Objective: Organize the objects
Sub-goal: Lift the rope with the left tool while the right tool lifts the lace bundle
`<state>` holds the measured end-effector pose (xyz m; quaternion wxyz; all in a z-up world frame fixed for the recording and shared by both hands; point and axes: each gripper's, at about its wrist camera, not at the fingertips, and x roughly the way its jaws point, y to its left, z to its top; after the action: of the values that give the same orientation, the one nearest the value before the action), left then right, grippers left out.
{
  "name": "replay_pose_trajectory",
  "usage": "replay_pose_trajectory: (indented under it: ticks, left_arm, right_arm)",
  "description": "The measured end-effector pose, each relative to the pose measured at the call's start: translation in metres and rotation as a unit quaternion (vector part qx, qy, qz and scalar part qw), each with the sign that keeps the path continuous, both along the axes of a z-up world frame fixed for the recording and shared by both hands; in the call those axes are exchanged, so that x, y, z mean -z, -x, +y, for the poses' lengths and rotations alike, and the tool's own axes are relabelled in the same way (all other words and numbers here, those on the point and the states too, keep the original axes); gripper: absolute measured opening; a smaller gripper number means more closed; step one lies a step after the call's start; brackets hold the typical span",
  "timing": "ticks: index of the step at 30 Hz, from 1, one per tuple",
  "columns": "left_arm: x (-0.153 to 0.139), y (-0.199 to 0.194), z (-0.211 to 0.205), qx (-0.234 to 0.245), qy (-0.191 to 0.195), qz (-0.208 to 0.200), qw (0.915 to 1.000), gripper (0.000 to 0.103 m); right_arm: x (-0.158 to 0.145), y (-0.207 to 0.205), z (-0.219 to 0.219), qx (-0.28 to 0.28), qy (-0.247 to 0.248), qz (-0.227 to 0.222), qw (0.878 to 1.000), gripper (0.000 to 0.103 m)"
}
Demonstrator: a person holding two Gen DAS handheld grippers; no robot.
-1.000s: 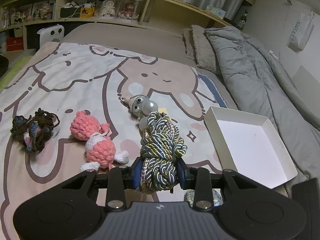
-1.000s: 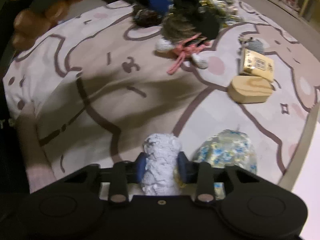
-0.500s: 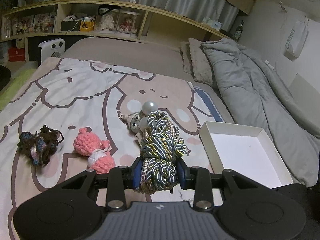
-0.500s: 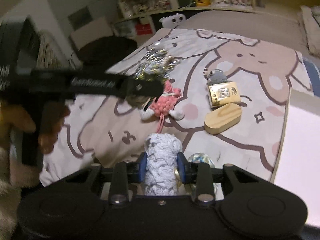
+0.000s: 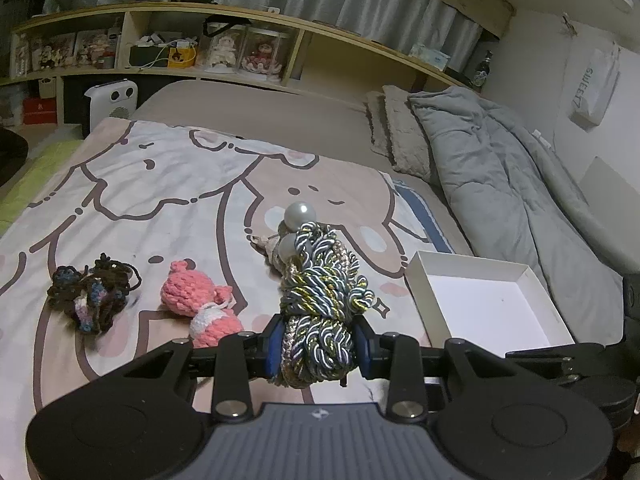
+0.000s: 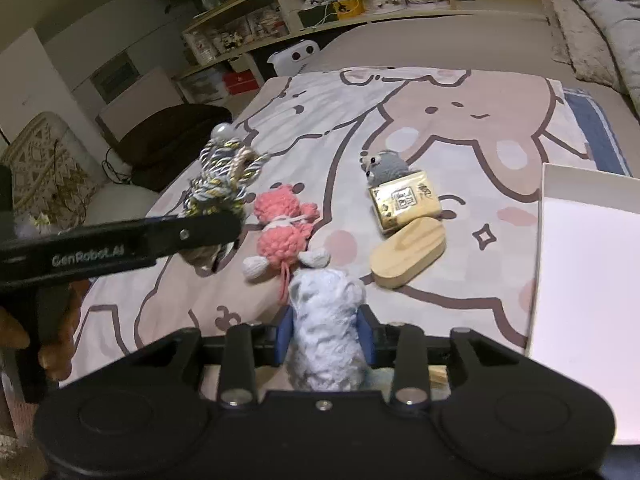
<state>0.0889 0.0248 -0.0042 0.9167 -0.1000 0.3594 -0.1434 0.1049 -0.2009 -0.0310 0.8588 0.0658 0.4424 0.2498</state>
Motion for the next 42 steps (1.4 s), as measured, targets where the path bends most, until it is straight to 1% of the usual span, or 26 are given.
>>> replay_pose_trajectory:
  ticks: [3, 5, 11, 14, 16, 18, 20, 21, 25, 28, 31, 32, 33, 38, 42]
  left_arm:
    - [0.000, -0.001, 0.002, 0.001, 0.002, 0.000, 1.0000, 0.037]
    - [0.001, -0.001, 0.002, 0.001, 0.003, 0.001, 1.0000, 0.037]
    - [0.003, -0.004, 0.002, 0.004, 0.001, 0.006, 1.0000, 0.037]
    - [0.005, -0.004, 0.004, 0.004, 0.002, 0.008, 1.0000, 0.037]
    - [0.006, -0.005, 0.005, 0.004, 0.002, 0.010, 0.9999, 0.037]
    - [0.008, -0.005, 0.005, 0.005, 0.001, 0.012, 0.9999, 0.037]
    - [0.010, -0.005, 0.004, 0.007, 0.000, 0.013, 0.9999, 0.037]
    - [0.010, -0.005, 0.004, 0.007, 0.000, 0.015, 0.9999, 0.037]
    - [0.012, -0.006, 0.003, 0.010, -0.002, 0.018, 0.9998, 0.037]
    - [0.013, -0.007, 0.003, 0.012, -0.004, 0.020, 0.9997, 0.037]
    - [0.013, -0.007, 0.003, 0.011, -0.005, 0.022, 0.9997, 0.037]
    - [0.013, -0.007, 0.002, 0.011, -0.006, 0.023, 0.9997, 0.037]
    - [0.013, -0.007, 0.003, 0.010, -0.006, 0.024, 0.9996, 0.037]
    - [0.012, -0.007, 0.002, 0.007, -0.007, 0.022, 0.9997, 0.037]
    - [0.008, -0.007, -0.001, 0.007, -0.010, 0.018, 0.9998, 0.037]
  right_arm:
    - [0.000, -0.002, 0.000, -0.006, 0.006, -0.001, 1.000, 0.037]
    - [0.005, -0.003, 0.005, -0.014, 0.021, 0.006, 1.000, 0.037]
    - [0.041, -0.002, 0.031, -0.049, 0.072, 0.027, 0.996, 0.037]
    - [0.053, -0.004, 0.050, -0.070, 0.074, 0.039, 0.994, 0.038]
    - [0.059, -0.007, 0.060, -0.071, 0.081, 0.046, 0.993, 0.039]
    - [0.064, -0.009, 0.068, -0.065, 0.098, 0.039, 0.992, 0.039]
    - [0.065, -0.010, 0.071, -0.061, 0.116, 0.026, 0.991, 0.045]
    - [0.065, -0.010, 0.072, -0.060, 0.126, 0.019, 0.990, 0.050]
    - [0.071, -0.010, 0.071, -0.057, 0.158, 0.010, 0.986, 0.051]
    - [0.075, -0.009, 0.073, -0.066, 0.180, 0.001, 0.981, 0.053]
    - [0.080, -0.008, 0.075, -0.077, 0.204, -0.010, 0.976, 0.051]
    - [0.082, -0.007, 0.075, -0.077, 0.215, -0.014, 0.973, 0.048]
    - [0.084, -0.008, 0.074, -0.076, 0.224, -0.016, 0.972, 0.040]
    - [0.073, -0.009, 0.063, -0.062, 0.190, -0.011, 0.980, 0.036]
    - [0.051, -0.008, 0.051, -0.041, 0.159, -0.017, 0.986, 0.036]
